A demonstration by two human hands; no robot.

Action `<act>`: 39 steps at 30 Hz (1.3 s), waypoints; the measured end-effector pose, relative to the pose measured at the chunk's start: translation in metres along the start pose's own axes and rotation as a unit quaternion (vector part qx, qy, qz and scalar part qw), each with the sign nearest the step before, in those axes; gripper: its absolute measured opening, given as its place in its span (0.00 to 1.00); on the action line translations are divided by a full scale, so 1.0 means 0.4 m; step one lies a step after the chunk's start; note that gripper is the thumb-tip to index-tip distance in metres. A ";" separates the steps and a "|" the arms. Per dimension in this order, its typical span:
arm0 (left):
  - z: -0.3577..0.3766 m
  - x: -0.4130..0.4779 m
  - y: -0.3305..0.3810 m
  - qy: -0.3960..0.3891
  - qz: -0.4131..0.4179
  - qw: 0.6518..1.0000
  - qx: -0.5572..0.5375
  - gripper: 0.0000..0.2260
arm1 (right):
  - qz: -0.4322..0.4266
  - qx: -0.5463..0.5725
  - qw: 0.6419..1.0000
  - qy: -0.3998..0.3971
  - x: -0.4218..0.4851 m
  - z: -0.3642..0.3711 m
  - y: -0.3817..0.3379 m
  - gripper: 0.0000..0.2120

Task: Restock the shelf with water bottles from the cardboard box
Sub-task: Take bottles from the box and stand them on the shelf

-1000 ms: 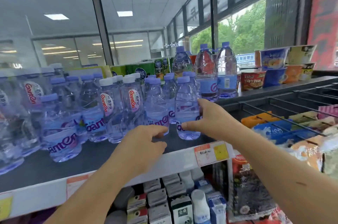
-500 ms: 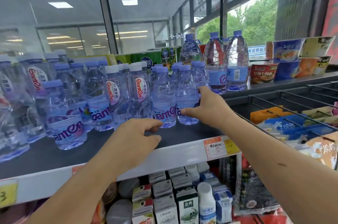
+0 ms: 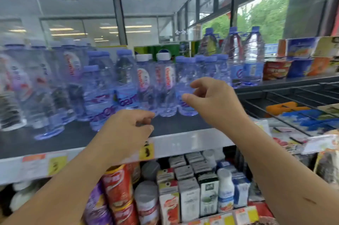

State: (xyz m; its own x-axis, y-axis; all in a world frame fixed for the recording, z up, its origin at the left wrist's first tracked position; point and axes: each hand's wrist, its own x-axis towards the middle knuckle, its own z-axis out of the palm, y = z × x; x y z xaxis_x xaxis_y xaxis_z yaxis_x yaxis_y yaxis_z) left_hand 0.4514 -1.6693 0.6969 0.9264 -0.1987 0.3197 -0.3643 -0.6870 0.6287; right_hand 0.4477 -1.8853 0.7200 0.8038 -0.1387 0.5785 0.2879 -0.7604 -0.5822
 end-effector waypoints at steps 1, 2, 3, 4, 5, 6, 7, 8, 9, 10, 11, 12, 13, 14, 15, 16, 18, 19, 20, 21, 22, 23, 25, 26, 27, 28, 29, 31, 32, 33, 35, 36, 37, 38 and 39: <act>-0.018 -0.006 -0.021 0.002 -0.005 1.000 0.003 0.16 | -0.012 0.002 0.999 -0.036 -0.013 0.043 -0.041 0.20; -0.038 -0.011 -0.041 0.001 -0.009 1.000 0.008 0.16 | -0.023 -0.001 0.997 -0.074 -0.020 0.086 -0.077 0.20; -0.060 -0.018 -0.058 -0.003 -0.011 1.000 0.016 0.16 | -0.033 -0.010 0.994 -0.106 -0.024 0.128 -0.110 0.21; -0.082 -0.024 -0.078 -0.006 -0.013 1.000 0.023 0.16 | -0.044 -0.024 0.990 -0.130 -0.026 0.166 -0.142 0.22; -0.106 -0.030 -0.099 -0.005 -0.012 0.999 0.033 0.14 | -0.052 -0.035 0.987 -0.150 -0.026 0.201 -0.172 0.23; -0.130 -0.037 -0.121 -0.002 -0.016 0.999 0.044 0.12 | -0.053 -0.041 0.984 -0.165 -0.023 0.234 -0.198 0.24; -0.153 -0.042 -0.141 0.000 -0.023 0.998 0.058 0.10 | -0.049 -0.039 0.982 -0.179 -0.019 0.264 -0.220 0.27; -0.175 -0.045 -0.164 0.004 -0.032 0.997 0.069 0.09 | -0.041 -0.034 0.980 -0.190 -0.014 0.290 -0.240 0.29; -0.198 -0.046 -0.184 0.015 -0.044 0.996 0.074 0.08 | -0.032 -0.024 0.980 -0.196 -0.006 0.313 -0.258 0.32; -0.219 -0.043 -0.201 0.034 -0.054 0.995 0.080 0.06 | -0.022 -0.008 0.980 -0.198 0.004 0.333 -0.274 0.34; -0.236 -0.037 -0.213 0.052 -0.061 0.992 0.094 0.04 | -0.012 0.014 0.981 -0.195 0.013 0.350 -0.287 0.34; -0.248 -0.029 -0.218 0.063 -0.066 0.990 0.107 0.04 | 0.002 0.036 0.981 -0.188 0.022 0.364 -0.296 0.36; -0.256 -0.021 -0.216 0.064 -0.072 0.989 0.109 0.09 | 0.020 0.056 0.982 -0.182 0.032 0.378 -0.302 0.37; -0.258 -0.013 -0.214 0.055 -0.074 0.990 0.103 0.14 | 0.042 0.072 0.981 -0.176 0.041 0.391 -0.305 0.39; -0.259 -0.009 -0.209 0.043 -0.075 0.992 0.097 0.17 | 0.060 0.084 0.980 -0.171 0.048 0.404 -0.304 0.40; -0.257 -0.003 -0.207 0.029 -0.077 0.992 0.092 0.16 | 0.074 0.090 0.979 -0.167 0.055 0.416 -0.300 0.40; -0.250 0.009 -0.213 0.002 -0.062 0.994 0.095 0.07 | 0.085 0.079 0.980 -0.164 0.063 0.432 -0.291 0.36; -0.245 0.015 -0.218 -0.005 -0.049 0.994 0.098 0.10 | 0.084 0.065 0.981 -0.163 0.064 0.435 -0.288 0.33; -0.242 0.015 -0.219 -0.005 -0.040 0.995 0.095 0.13 | 0.085 0.052 0.982 -0.162 0.062 0.432 -0.287 0.32; -0.243 0.015 -0.219 -0.004 -0.040 0.995 0.092 0.16 | 0.085 0.042 0.982 -0.161 0.059 0.425 -0.287 0.30; -0.243 0.017 -0.220 -0.002 -0.041 0.995 0.093 0.19 | 0.084 0.031 0.983 -0.158 0.056 0.416 -0.285 0.30; -0.243 0.016 -0.218 -0.006 -0.046 0.994 0.096 0.22 | 0.083 0.022 0.984 -0.154 0.053 0.402 -0.280 0.30; -0.239 0.017 -0.211 -0.014 -0.042 0.994 0.097 0.24 | 0.076 0.007 0.986 -0.150 0.041 0.363 -0.262 0.31; -0.235 0.018 -0.204 -0.015 -0.039 0.995 0.094 0.24 | 0.073 0.002 0.986 -0.148 0.033 0.340 -0.248 0.32; -0.224 0.019 -0.189 -0.016 -0.033 0.995 0.093 0.24 | 0.074 -0.001 0.987 -0.144 0.024 0.309 -0.227 0.33; -0.214 0.019 -0.177 -0.015 -0.024 0.996 0.088 0.24 | 0.074 -0.007 0.987 -0.140 0.015 0.282 -0.208 0.33; -0.202 0.019 -0.163 -0.011 -0.016 0.997 0.081 0.24 | 0.075 -0.015 0.988 -0.137 0.006 0.252 -0.189 0.33; -0.158 0.021 -0.119 -0.013 0.005 0.998 0.059 0.24 | 0.084 -0.018 0.987 -0.134 -0.011 0.181 -0.136 0.31; -0.132 0.023 -0.094 -0.016 0.017 0.998 0.052 0.24 | 0.090 -0.012 0.987 -0.131 -0.020 0.146 -0.108 0.31; -0.105 0.024 -0.068 -0.021 0.029 0.998 0.052 0.24 | 0.094 -0.007 0.987 -0.128 -0.027 0.112 -0.080 0.31; -0.047 0.031 -0.012 -0.032 0.051 0.997 0.053 0.24 | 0.102 -0.005 0.988 -0.115 -0.037 0.047 -0.021 0.30; -0.019 0.036 0.016 -0.038 0.059 0.996 0.053 0.24 | 0.105 -0.007 0.989 -0.104 -0.038 0.017 0.008 0.30; 0.008 0.042 0.044 -0.042 0.066 0.996 0.051 0.24 | 0.109 -0.009 0.990 -0.092 -0.037 -0.011 0.035 0.31; 0.035 0.049 0.072 -0.046 0.070 0.995 0.046 0.24 | 0.111 -0.013 0.990 -0.082 -0.033 -0.036 0.062 0.32; 0.060 0.055 0.099 -0.047 0.074 0.995 0.042 0.24 | 0.115 -0.017 0.990 -0.078 -0.028 -0.060 0.086 0.31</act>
State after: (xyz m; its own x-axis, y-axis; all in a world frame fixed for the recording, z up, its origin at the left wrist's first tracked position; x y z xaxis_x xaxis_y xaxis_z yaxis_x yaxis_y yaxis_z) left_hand 0.4595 -1.7176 0.7117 0.8693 -0.3638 0.3346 -0.4921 -0.7011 0.5161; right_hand 0.4363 -1.9251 0.7070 0.9171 -0.2129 0.3372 0.0728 -0.7420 -0.6665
